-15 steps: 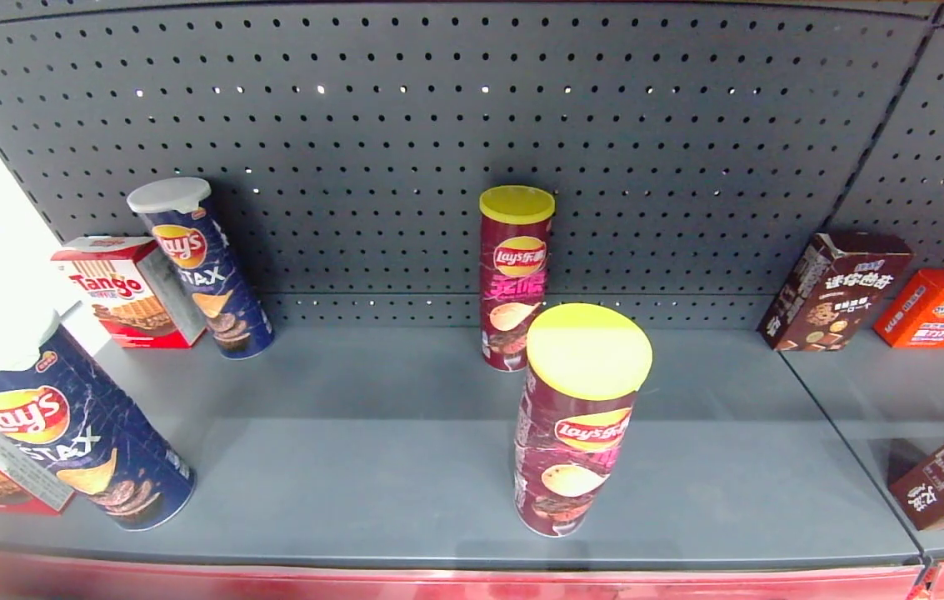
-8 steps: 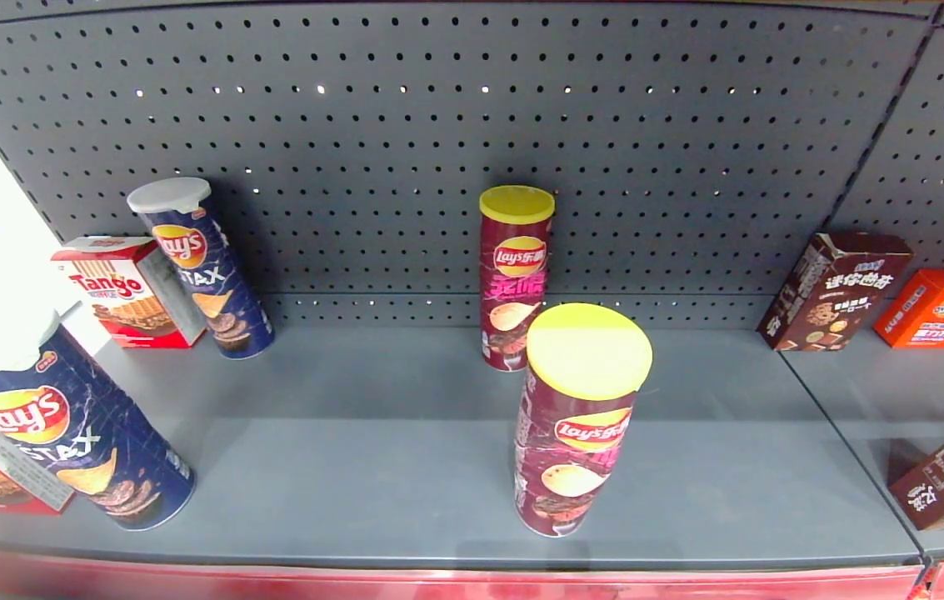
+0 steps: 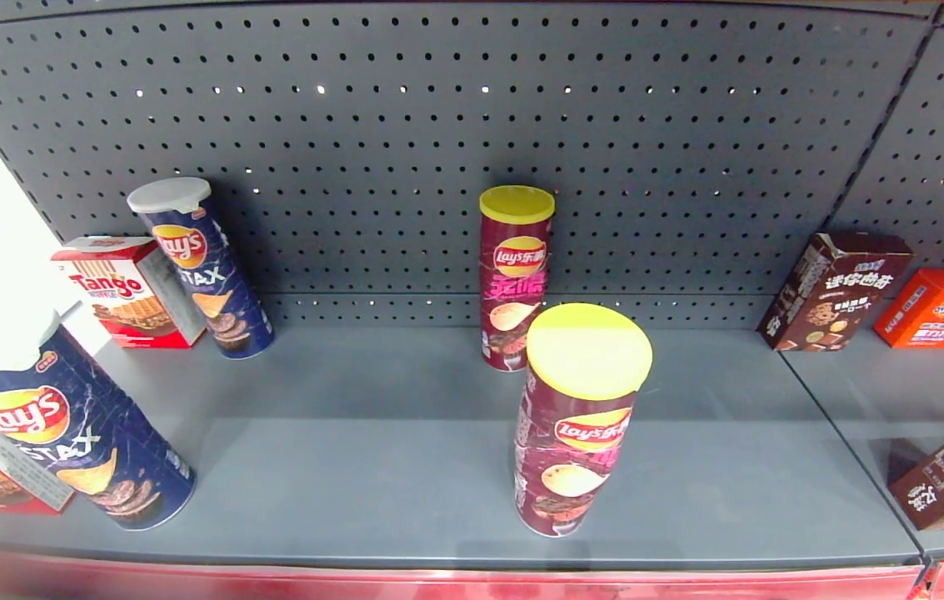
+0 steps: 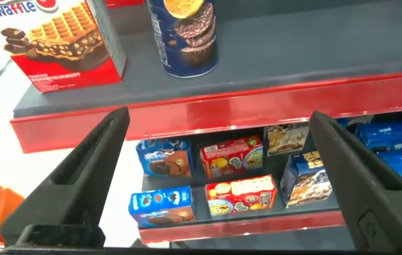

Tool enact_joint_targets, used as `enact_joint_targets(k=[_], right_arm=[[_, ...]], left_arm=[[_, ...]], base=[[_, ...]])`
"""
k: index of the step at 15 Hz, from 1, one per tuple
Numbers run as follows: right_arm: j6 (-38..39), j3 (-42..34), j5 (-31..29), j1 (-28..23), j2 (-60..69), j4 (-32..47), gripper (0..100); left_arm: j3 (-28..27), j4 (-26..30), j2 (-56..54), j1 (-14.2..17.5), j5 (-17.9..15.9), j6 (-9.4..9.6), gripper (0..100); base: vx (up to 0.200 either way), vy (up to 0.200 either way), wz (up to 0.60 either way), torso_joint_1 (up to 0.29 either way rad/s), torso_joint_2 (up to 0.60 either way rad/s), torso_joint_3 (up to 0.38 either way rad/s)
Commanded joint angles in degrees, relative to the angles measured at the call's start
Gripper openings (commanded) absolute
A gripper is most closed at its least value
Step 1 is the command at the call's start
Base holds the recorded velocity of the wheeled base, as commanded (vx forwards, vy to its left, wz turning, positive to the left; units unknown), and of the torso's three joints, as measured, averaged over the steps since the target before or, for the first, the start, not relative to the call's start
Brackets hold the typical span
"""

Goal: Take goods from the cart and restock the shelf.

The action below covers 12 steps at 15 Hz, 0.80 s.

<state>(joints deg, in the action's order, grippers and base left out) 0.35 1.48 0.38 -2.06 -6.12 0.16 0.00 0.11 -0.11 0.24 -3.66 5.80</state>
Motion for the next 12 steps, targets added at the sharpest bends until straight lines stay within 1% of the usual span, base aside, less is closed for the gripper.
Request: enact_joint_targets(k=[1,2,3,4,5,6,8,9,11,12], right_arm=[[5.4,28.1,0.1,-0.4,-26.8,-0.4,100],[7.8,39.4,0.9,0.3,-34.1,-0.9,100],[7.6,43.8,2.1,1.5,-37.5,-0.9,100],[5.9,46.1,4.1,4.7,-42.4,-2.3,100],[2.5,45.7,4.3,8.3,-44.6,-4.0,100],[-0.8,44.3,4.4,13.1,-48.0,-5.0,100],[-1.6,43.4,5.1,19.6,-52.3,-6.3,100],[-1.7,43.4,5.2,21.3,-54.4,-6.4,100],[-4.2,44.1,5.5,25.5,-58.6,-6.8,100],[-5.1,44.1,5.6,26.2,-60.0,-7.5,100]], left_arm=[[0.0,0.0,0.1,0.0,-0.1,0.35,100],[0.0,-0.1,0.1,0.0,-0.2,0.44,100],[0.0,0.0,0.1,-0.1,-0.2,0.44,100],[0.0,0.0,0.1,-0.1,-0.2,0.26,100],[0.0,0.0,0.1,-0.1,-0.2,0.26,100],[0.0,0.0,0.1,-0.1,-0.2,0.26,100],[0.0,0.0,0.1,-0.1,-0.2,0.26,100],[0.0,0.0,0.1,-0.2,-0.2,0.26,100],[0.0,0.0,0.1,-0.2,-0.2,0.26,100],[0.0,0.0,0.1,-0.2,-0.2,0.26,100]], base=[[0.0,0.0,0.0,0.0,0.0,0.0],[0.0,0.0,0.0,0.0,0.0,0.0],[0.0,0.0,0.0,0.0,0.0,0.0],[0.0,0.0,0.0,0.0,0.0,0.0],[0.0,0.0,0.0,0.0,0.0,0.0],[0.0,0.0,0.0,0.0,0.0,0.0],[0.0,0.0,0.0,0.0,0.0,0.0],[0.0,0.0,0.0,0.0,0.0,0.0],[0.0,0.0,0.0,0.0,0.0,0.0],[0.0,0.0,0.0,0.0,0.0,0.0]])
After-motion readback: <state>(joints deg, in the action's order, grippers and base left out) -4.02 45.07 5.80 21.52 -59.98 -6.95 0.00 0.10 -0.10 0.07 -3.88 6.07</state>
